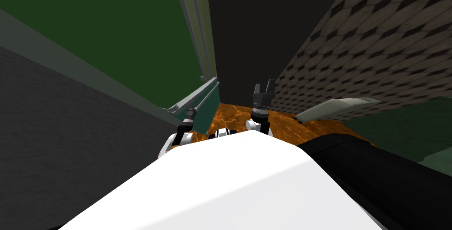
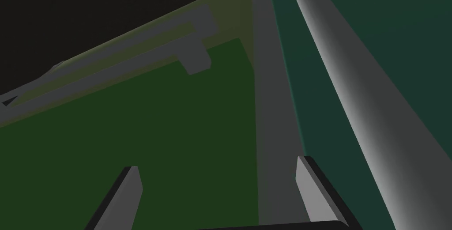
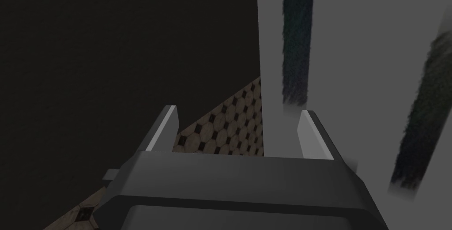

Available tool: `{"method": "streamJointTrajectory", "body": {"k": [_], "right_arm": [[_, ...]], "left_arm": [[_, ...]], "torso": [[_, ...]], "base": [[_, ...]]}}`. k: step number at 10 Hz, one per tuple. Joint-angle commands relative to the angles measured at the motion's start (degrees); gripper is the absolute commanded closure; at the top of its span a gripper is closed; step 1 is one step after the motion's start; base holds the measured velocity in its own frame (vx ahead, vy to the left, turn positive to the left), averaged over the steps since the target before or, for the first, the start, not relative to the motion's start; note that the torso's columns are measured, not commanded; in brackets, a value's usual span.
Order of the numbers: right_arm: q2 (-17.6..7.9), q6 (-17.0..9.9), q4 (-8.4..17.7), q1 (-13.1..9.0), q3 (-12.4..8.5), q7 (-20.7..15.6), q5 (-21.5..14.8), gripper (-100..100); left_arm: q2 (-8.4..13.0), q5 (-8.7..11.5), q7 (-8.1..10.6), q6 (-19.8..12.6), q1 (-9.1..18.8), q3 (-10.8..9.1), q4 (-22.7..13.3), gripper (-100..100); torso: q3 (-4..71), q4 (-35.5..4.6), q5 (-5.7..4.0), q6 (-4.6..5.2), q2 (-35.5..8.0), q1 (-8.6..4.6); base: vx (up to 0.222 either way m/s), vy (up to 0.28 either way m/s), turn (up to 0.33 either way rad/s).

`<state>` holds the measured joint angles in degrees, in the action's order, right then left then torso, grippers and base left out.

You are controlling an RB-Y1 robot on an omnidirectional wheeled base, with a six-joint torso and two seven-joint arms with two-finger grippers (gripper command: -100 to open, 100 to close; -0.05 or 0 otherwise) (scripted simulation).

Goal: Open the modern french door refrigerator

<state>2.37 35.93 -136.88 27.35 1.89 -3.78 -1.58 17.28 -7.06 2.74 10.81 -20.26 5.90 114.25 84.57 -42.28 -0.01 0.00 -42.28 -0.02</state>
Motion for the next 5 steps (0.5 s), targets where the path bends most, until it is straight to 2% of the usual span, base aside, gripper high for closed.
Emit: {"method": "streamJointTrajectory", "body": {"k": [1,4,5], "right_arm": [[0.0,0.0,0.0,0.0,0.0,0.0,0.0,0],[0.0,0.0,0.0,0.0,0.0,0.0,0.0,0],[0.0,0.0,0.0,0.0,0.0,0.0,0.0,0]], "left_arm": [[1.4,-1.1,0.05,-3.1,0.9,1.48,-2.8,-100],[3.7,-2.1,0.43,-6.2,1.8,2.7,-5.4,-100],[3.7,-2.1,0.43,-6.2,1.8,2.7,-5.4,-100]], "torso": [[0.0,0.0,0.02,0.0,0.0,0.06],[0.0,0.1,0.05,-0.1,0.0,0.1],[0.0,0.2,0.15,-0.21,0.1,0.3]], "base": [[-0.055,0.082,-0.076],[-0.049,0.079,-0.091],[-0.027,0.038,-0.03]]}}
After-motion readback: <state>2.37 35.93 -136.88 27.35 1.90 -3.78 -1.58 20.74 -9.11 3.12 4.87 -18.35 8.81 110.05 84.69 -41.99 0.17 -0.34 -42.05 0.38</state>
